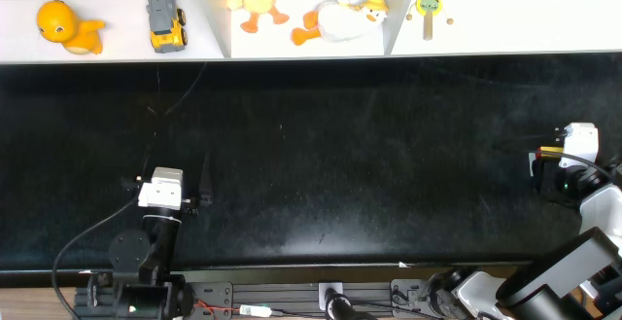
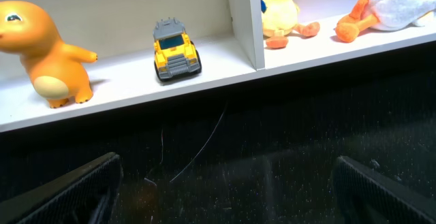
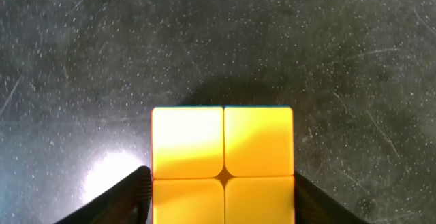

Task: Store Toys

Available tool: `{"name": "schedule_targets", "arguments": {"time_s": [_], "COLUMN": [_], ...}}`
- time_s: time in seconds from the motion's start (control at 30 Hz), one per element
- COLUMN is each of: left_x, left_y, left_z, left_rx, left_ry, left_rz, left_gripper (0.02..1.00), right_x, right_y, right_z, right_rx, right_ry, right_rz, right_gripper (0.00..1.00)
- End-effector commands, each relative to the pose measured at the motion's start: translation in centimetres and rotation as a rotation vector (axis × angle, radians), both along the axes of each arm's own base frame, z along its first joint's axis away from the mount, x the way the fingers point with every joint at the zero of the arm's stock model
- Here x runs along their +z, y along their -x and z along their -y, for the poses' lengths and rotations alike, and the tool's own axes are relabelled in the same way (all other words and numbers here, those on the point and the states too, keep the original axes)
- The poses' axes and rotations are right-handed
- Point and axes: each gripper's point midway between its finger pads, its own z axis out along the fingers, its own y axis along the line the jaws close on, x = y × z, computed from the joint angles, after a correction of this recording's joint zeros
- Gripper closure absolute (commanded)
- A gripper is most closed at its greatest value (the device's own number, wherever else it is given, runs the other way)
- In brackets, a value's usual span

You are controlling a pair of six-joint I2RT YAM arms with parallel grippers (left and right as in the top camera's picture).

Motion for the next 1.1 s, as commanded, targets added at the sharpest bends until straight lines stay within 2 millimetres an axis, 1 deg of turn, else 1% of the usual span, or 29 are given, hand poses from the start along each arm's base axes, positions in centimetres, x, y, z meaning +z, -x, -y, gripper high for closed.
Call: {"name": "schedule_targets", "arguments": {"time_s": [0.03,0.13,0.17,0.27,0.47,0.57,0.67,0.73,0.93,1.1], "left_x": [0.1,0.2,0.1,0.2,0.2,0.2,0.2,0.1,0.2,0.2], "left_y": [0.1,0.1,0.1,0.1,0.1,0.1,0.1,0.1,0.1,0.1], "left_z": [0.5,0.5,0.5,0.5,0.5,0.5,0.5,0.5,0.5,0.5], "left_rx": [-0.022,-0.022,-0.022,-0.022,-0.022,-0.022,-0.022,-0.022,-0.022,-0.022], "left_ry": [0.013,0.013,0.013,0.013,0.013,0.013,0.013,0.013,0.013,0.013], "left_rz": [0.007,0.007,0.007,0.007,0.007,0.007,0.007,0.007,0.007,0.007], "left_gripper": [0.02,0.023,0.025,0.025,0.025,0.023,0.023,0.025,0.02,0.023], "right_x": [0.0,0.6,1.1,2.7,6.8,9.4,11.5,12.1,12.6,14.7], "right_y": [-0.1,-0.5,-0.8,-1.7,-4.7,-6.7,-8.4,-9.3,-11.8,-14.6], "right_z": [0.0,-0.1,-0.2,-0.2,-1.6,-2.3,-2.3,-2.3,-3.4,-4.0], "right_rx": [-0.01,-0.035,-0.044,-0.06,-0.032,-0.01,-0.029,-0.053,-0.026,0.009], "right_ry": [-0.005,-0.012,-0.012,-0.001,0.001,0.008,0.032,0.026,0.001,0.012], "right_rz": [0.008,0.024,0.035,0.072,0.126,0.161,0.193,0.2,0.208,0.253], "right_gripper": [0.424,0.439,0.452,0.441,0.457,0.45,0.452,0.463,0.467,0.461]}}
